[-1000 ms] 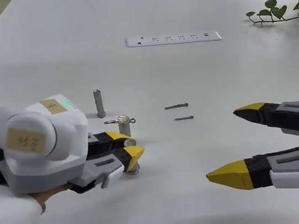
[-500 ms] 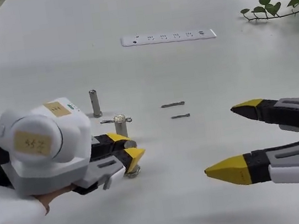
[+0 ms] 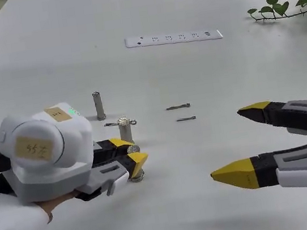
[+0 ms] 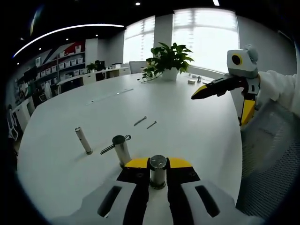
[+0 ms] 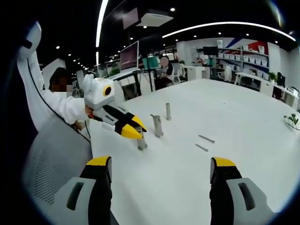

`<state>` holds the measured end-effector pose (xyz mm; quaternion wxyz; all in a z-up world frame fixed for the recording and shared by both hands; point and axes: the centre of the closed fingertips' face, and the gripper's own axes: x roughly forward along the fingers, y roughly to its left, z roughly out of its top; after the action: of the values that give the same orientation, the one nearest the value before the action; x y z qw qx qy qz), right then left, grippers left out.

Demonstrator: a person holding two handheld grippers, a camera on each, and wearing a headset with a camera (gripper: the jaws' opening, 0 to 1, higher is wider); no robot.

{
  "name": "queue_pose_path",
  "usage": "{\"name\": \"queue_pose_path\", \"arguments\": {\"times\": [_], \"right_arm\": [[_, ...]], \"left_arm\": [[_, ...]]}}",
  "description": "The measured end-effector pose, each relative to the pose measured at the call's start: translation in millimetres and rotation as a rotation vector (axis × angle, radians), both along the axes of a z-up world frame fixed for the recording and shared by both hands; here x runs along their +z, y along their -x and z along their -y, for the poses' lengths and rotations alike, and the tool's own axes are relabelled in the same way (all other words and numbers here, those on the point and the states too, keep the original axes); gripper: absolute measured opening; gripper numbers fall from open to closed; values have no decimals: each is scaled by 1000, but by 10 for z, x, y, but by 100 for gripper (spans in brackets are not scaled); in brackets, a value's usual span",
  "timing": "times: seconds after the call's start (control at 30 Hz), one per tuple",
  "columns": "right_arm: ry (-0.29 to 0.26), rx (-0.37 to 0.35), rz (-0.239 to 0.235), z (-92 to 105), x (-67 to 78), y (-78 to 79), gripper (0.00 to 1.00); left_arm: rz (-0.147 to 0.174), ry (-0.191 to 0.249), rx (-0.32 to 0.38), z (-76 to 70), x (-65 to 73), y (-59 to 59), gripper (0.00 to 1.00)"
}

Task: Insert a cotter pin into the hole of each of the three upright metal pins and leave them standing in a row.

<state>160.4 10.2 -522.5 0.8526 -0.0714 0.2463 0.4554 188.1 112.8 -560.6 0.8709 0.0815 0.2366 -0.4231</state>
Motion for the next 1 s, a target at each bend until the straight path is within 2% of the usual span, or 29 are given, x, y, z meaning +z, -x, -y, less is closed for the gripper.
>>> {"name": "queue_pose_path", "arguments": {"times": [0.07, 0.1, 0.13, 0.3, 0.5, 0.53, 0.57, 0.63, 0.8, 0.83, 0.93, 1.0], "right_arm": [[0, 1, 0, -4, -1, 1, 85], [0, 2, -1, -3, 0, 4, 85], [0, 1, -1, -3, 0, 0, 85], [-1, -4, -5, 11, 5, 7, 84], [-3, -6, 0, 20, 26, -2, 85], [-3, -5, 1, 16, 31, -7, 85], [-4, -3, 2, 12, 36, -4, 85], [-5, -1, 5, 4, 45, -3, 85], [-8, 2, 9, -3, 61, 3, 85], [-8, 1, 9, -2, 61, 5, 85], [-11, -3, 11, 7, 68, 3, 85], [-12, -8, 11, 18, 70, 4, 85]], "left_arm": [[-9, 12, -1, -1, 1, 12, 10], [-29, 34, 10, -2, 4, 22, 10], [-35, 45, 14, -3, 8, 21, 10], [-14, 40, -9, 3, 13, 23, 11], [-17, 58, -39, -29, 43, 49, 12], [-15, 52, -43, -45, 37, 58, 15], [4, 34, -65, -67, 30, 77, 17], [-2, 29, -65, -111, 24, 102, 25], [-26, 84, -63, -251, 39, 169, 39], [-39, 93, -62, -296, 32, 190, 42], [-44, 98, -45, -404, 26, 205, 53], [-60, 120, -41, -456, 39, 234, 60]]}}
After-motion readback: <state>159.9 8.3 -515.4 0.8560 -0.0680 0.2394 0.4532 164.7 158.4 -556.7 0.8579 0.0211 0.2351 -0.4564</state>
